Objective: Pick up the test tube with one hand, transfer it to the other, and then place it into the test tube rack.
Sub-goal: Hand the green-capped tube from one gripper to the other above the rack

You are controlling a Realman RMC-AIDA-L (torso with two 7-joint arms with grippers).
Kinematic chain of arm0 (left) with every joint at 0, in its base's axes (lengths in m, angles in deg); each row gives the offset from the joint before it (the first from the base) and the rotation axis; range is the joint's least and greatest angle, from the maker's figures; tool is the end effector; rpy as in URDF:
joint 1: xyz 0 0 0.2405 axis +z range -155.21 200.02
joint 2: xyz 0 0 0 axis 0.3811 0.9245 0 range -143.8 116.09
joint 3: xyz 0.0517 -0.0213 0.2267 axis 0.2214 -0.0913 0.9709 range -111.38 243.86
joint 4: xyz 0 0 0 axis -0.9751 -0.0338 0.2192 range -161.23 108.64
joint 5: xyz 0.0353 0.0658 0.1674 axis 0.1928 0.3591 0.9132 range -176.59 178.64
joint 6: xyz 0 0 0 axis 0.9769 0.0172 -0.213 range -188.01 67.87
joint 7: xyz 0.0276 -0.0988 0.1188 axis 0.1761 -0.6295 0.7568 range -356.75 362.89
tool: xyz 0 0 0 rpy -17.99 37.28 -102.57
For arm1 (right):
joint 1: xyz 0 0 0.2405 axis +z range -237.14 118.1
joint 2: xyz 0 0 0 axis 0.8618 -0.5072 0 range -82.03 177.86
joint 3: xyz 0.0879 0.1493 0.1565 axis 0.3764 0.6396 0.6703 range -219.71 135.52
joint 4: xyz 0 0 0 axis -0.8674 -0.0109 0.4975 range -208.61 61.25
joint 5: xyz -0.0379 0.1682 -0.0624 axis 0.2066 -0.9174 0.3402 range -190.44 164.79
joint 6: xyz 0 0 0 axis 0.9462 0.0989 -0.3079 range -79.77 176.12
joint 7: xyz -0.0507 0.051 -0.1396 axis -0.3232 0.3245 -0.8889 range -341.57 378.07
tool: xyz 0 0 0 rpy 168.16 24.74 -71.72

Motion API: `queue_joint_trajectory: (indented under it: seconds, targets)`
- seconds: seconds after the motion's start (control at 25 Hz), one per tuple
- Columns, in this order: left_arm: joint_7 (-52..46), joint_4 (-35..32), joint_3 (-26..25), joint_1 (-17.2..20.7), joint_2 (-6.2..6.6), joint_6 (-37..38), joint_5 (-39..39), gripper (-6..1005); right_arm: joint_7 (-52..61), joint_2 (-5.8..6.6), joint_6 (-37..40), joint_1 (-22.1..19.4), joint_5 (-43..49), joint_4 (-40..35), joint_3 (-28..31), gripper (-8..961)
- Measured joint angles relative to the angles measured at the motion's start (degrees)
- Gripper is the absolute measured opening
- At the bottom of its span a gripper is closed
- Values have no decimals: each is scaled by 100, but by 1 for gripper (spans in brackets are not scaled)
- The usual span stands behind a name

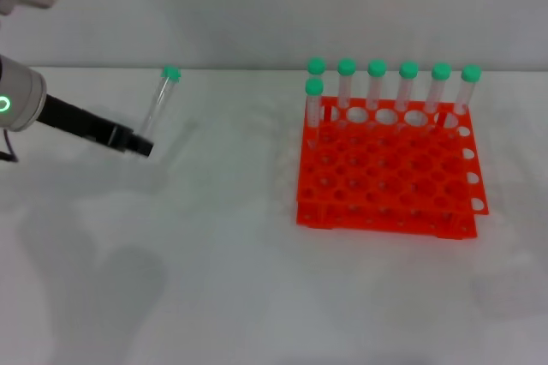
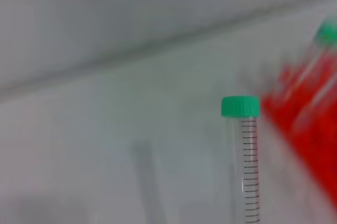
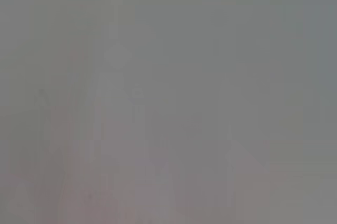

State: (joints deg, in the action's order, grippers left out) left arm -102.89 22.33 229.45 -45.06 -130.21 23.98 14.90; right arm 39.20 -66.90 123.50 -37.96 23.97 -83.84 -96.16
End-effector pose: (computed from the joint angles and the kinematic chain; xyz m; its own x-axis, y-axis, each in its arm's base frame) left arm -0.2171 0.3924 0.0607 0.6403 0.7520 0.1565 0.7326 -0.5366 -0.4187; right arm 0.3051 0.3164 0.0773 0.7502 0.1806 -0.6361 -0.6043 -0.2030 -0.7704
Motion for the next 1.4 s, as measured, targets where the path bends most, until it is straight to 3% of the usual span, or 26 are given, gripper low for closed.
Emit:
queue_joint_trajectory:
  seconds: [0.12,0.24,0.44,0.52,0.68,0.96,1.16,1.4]
  targets:
    - [570,30,0,320,-22,46,-888,218,178,5,0,-89,16,-183,-48,720]
    - [1518,-20,-1,872,-51,302,-2234,218,347,24,-15,-158,22,-323,-183,720]
    - [3237,-217,-7,1821,-254,770,-4233,218,898,195,-39,-263,23,-607,-718,718]
    - [3781,-631,-9,2196,-243,816,-4672,217,1099,272,-40,-288,23,-730,-945,718]
    - [4642,-1252,-10,2681,-238,804,-4996,218,1808,498,-42,-304,370,-1146,-1385,717]
    - [5623,-2202,-17,3147,-254,757,-5123,218,3517,652,9,-52,2210,-2307,-1421,715]
    - [6046,-2611,-17,3293,-260,755,-5082,218,4618,602,302,595,3469,-2660,-1423,714]
    - [6241,-2843,-17,3343,-261,748,-4987,217,4800,383,719,1063,3718,-2674,-1666,712]
